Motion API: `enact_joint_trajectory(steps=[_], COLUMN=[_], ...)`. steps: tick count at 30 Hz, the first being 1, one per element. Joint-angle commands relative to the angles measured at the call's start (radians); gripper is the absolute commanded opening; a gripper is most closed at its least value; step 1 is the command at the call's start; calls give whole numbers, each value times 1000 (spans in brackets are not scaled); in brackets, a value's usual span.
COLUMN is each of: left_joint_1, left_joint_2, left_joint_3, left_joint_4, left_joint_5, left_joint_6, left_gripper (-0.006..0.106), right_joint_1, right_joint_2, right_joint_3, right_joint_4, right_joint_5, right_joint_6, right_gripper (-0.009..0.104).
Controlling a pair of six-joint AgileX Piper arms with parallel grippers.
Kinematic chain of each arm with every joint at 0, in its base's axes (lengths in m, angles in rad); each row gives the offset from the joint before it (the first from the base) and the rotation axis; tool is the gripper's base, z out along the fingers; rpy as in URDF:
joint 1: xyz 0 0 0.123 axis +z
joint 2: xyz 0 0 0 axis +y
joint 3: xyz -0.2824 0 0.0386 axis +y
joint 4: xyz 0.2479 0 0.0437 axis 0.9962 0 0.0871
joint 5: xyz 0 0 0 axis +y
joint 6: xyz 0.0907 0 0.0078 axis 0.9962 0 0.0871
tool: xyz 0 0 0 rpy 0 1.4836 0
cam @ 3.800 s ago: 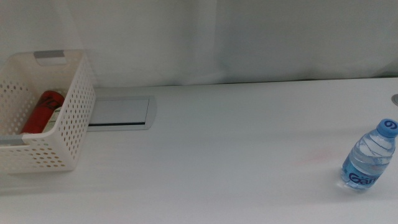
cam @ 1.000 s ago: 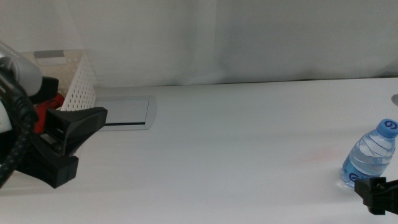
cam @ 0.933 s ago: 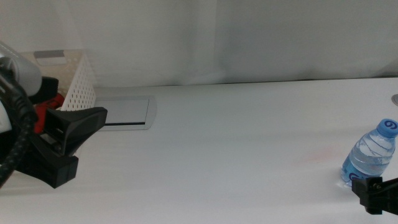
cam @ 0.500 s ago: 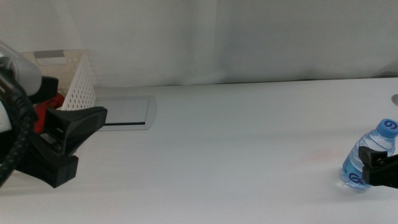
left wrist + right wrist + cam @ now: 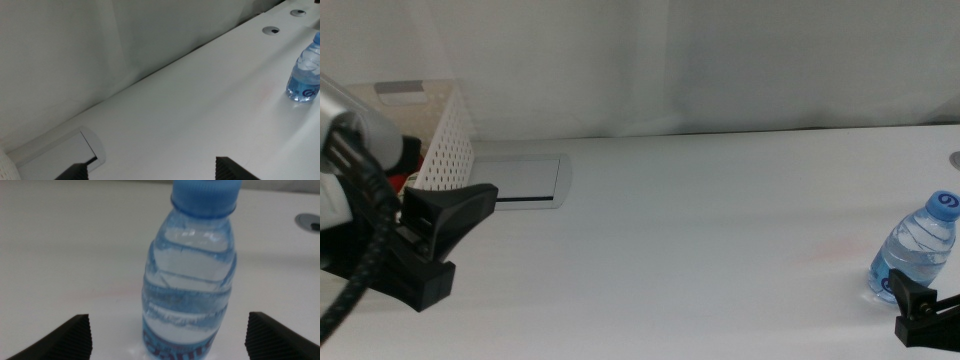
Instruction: Use arms to grab the bottles and put them into the dustbin to the left of the table.
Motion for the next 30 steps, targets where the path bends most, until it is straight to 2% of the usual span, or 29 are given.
enact_joint_trajectory(steps=[1,7,15,23,30], left_joint_1=[-5,-5,-5,-5,-5], left_joint_2=[-2,-2,-2,-2,-2], left_joint_3=[22,29,29,29,29], left_joint_4=[-13,-13,-13,-13,-13], left_joint_5=[-21,-37,-38,-38,-40], left_joint_6=[1,-19,-19,-19,-19], left_gripper=[69,69,69,69,69], right_joint_1=[5,5,5,5,5], right_joint_2=[7,133,420,586,615], right_joint_3=[7,7,1,-5,-83], right_joint_4=[3,14,9,-15,-17], right_joint_5=[-56,-155,-487,-669,-648], right_joint_6=[-22,-35,51,149,156], right_gripper=[82,82,82,82,82])
